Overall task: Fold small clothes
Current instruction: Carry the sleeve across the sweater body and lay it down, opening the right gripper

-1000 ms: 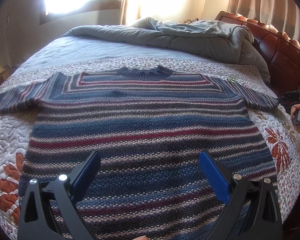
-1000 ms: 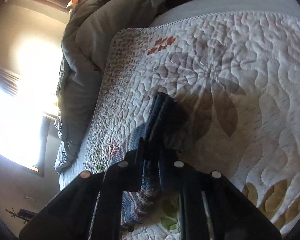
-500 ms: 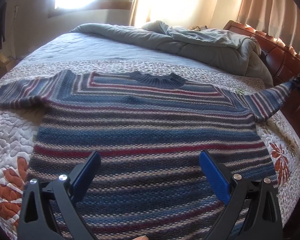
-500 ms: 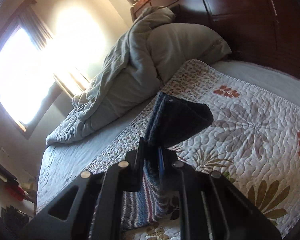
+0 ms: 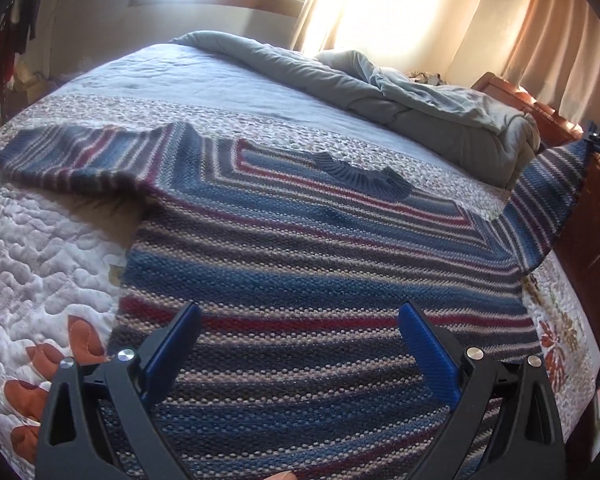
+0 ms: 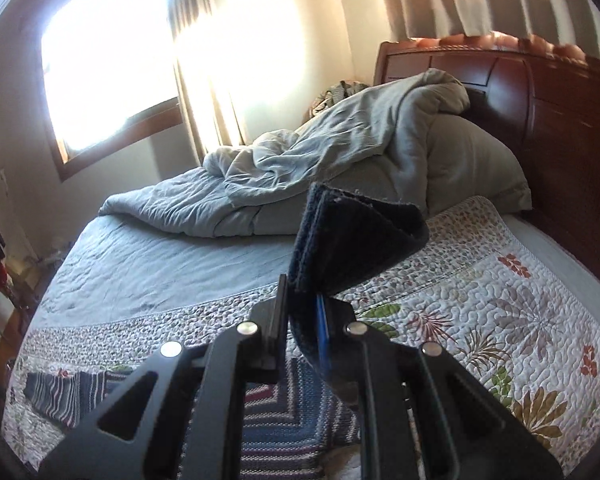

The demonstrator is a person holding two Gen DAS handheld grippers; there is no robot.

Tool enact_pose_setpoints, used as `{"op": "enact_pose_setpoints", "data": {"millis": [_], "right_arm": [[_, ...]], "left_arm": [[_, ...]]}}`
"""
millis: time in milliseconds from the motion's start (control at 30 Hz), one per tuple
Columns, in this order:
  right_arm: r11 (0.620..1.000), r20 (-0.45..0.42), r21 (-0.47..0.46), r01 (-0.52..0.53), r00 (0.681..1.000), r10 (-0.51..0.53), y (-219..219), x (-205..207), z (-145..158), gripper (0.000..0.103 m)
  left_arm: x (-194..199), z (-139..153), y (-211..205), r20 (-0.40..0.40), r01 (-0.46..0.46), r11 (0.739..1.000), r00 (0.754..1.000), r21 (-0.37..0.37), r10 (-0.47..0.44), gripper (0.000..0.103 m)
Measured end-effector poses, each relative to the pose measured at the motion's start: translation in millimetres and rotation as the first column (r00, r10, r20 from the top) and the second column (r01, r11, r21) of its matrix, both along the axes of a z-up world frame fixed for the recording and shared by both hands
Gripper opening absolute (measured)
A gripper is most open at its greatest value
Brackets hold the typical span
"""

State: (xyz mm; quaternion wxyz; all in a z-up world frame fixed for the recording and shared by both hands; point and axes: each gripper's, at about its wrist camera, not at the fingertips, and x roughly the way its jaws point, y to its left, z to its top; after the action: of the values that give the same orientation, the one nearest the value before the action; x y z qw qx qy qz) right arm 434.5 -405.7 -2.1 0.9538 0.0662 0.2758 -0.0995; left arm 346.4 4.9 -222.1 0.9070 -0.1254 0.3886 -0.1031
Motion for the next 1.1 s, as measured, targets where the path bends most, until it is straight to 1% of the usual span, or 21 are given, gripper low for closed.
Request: {"op": "enact_pose_setpoints", "data": {"millis": [67,167,267,333,367,433,467,533,633,700,733,767,800,833,867,933,967,1000,1033,1067,1100], "right_arm": [[0.999,-0.028,-0.038,-0.032,0.999,0.031,30,9,-6,0.011],[0.991,-0.091,-0.099,-0.089,0.993,0.080,80,25,-26,0.011],[0.976,-0.159,-0.161,-0.144,0.980,0.118,130,39,-56,0.011],[0.967,-0.205,-0.183,-0.177,0.969,0.139,160,48,-78,0.011],[0.958,-0.240,-0.207,-0.200,0.959,0.149,181,54,-97,0.011],[0.948,-0.282,-0.225,-0.227,0.946,0.159,207,61,-123,0.011],[0.939,-0.327,-0.236,-0.251,0.930,0.166,226,67,-146,0.011],[0.929,-0.381,-0.245,-0.276,0.909,0.169,256,72,-181,0.011],[0.913,-0.441,-0.267,-0.308,0.882,0.168,292,74,-228,0.011],[0.911,-0.479,-0.257,-0.323,0.861,0.170,306,73,-253,0.013],[0.912,-0.506,-0.233,-0.337,0.843,0.182,313,73,-264,0.023],[0.915,-0.516,-0.198,-0.351,0.831,0.207,319,71,-270,0.037],[0.917,-0.512,-0.163,-0.365,0.825,0.237,323,67,-271,0.048],[0.918,-0.496,-0.143,-0.371,0.829,0.258,326,60,-267,0.069],[0.919,-0.472,-0.116,-0.377,0.835,0.283,326,53,-260,0.078],[0.923,-0.413,-0.002,-0.384,0.841,0.349,320,34,-244,0.078],[0.925,-0.364,0.102,-0.367,0.851,0.378,308,20,-234,0.078],[0.924,-0.320,0.182,-0.337,0.868,0.380,293,6,-226,0.078],[0.923,-0.279,0.250,-0.293,0.891,0.358,275,-8,-220,0.078],[0.918,-0.234,0.328,-0.221,0.923,0.306,252,-30,-220,0.078],[0.913,-0.214,0.367,-0.179,0.939,0.271,236,-44,-222,0.078]], "left_arm": [[-1,1,6,0.004,-0.005,1.000,1.000,-0.012,0.005,0.099],[-1,2,17,-0.001,-0.014,0.999,1.000,-0.047,0.014,0.099],[2,2,26,-0.012,-0.024,0.997,1.000,-0.080,0.023,0.099],[2,3,32,-0.013,-0.031,0.995,0.999,-0.098,0.030,0.099],[3,3,35,-0.015,-0.034,0.994,0.999,-0.108,0.033,0.099],[4,1,40,-0.021,-0.036,0.992,0.999,-0.121,0.034,0.099],[5,1,42,-0.024,-0.039,0.991,0.999,-0.124,0.036,0.099],[7,-1,46,-0.034,-0.042,0.990,0.999,-0.136,0.038,0.099],[7,-3,50,-0.039,-0.042,0.989,0.999,-0.144,0.037,0.099],[8,-5,53,-0.042,-0.044,0.989,0.998,-0.141,0.039,0.099],[9,-7,54,-0.046,-0.043,0.990,0.998,-0.136,0.037,0.099],[9,-9,55,-0.049,-0.044,0.991,0.998,-0.128,0.038,0.099],[10,-10,56,-0.054,-0.047,0.992,0.998,-0.120,0.040,0.099],[11,-12,58,-0.059,-0.052,0.992,0.997,-0.117,0.045,0.099],[12,-13,60,-0.063,-0.055,0.991,0.997,-0.121,0.048,0.099],[14,-15,64,-0.070,-0.062,0.988,0.996,-0.143,0.052,0.099],[15,-16,65,-0.073,-0.064,0.985,0.996,-0.158,0.053,0.099],[15,-16,66,-0.076,-0.062,0.983,0.996,-0.173,0.050,0.099],[17,-18,67,-0.085,-0.054,0.978,0.996,-0.200,0.038,0.099],[18,-19,66,-0.093,-0.047,0.974,0.995,-0.223,0.027,0.099],[18,-21,67,-0.101,-0.041,0.967,0.995,-0.253,0.015,0.099]]}}
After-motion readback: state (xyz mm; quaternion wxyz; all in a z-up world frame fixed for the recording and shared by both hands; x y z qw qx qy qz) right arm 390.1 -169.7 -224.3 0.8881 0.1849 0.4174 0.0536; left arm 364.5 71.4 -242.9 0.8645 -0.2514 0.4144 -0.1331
